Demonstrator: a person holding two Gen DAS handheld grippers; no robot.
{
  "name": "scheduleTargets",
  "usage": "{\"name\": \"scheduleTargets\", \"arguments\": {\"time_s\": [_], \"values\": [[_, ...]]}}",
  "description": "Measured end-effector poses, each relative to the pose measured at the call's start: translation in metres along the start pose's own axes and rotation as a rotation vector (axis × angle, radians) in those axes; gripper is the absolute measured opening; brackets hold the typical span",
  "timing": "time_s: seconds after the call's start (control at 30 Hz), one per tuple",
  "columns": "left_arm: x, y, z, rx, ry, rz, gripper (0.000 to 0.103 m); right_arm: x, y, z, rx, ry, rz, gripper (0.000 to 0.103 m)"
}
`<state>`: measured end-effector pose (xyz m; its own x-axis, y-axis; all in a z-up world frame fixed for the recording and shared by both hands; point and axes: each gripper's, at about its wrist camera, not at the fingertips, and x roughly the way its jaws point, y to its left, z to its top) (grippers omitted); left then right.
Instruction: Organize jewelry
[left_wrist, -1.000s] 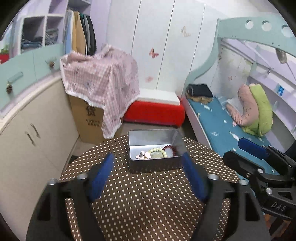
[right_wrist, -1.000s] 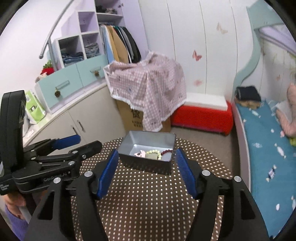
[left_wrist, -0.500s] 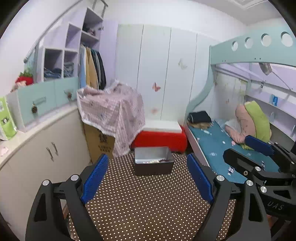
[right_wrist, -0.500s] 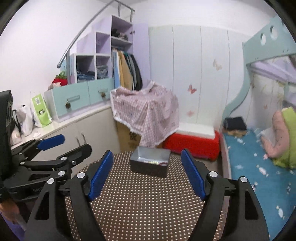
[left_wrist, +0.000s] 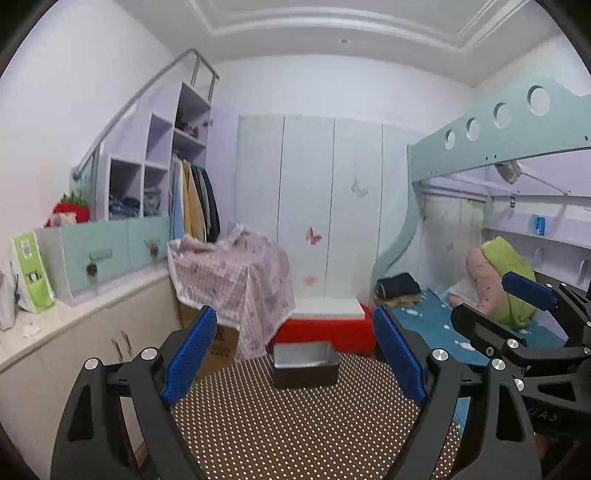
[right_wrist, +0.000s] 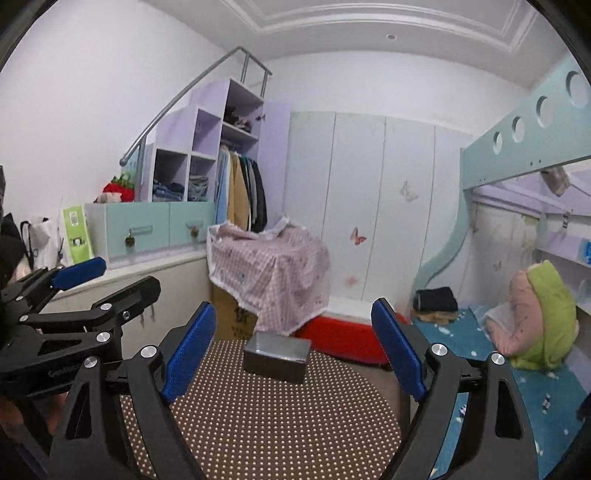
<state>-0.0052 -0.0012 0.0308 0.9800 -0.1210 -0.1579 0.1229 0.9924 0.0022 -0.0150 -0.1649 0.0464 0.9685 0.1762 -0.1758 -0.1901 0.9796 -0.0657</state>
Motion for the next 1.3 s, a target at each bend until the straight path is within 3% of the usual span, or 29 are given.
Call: {"name": "scheduleTargets", "arguments": {"time_s": [0.43, 1.3], "values": [[-0.028, -0.01, -0.001, 0.019, -0.088, 0.035, 0.084, -0.015, 0.008, 0.002, -0.023, -0.069, -0.055, 0.085], [-0.03, -0.009, -0.002, 0.021, -0.098, 0.055, 0.088, -0.014, 0.007, -0.001, -0.017, -0.068, -0.062, 0.088]]}}
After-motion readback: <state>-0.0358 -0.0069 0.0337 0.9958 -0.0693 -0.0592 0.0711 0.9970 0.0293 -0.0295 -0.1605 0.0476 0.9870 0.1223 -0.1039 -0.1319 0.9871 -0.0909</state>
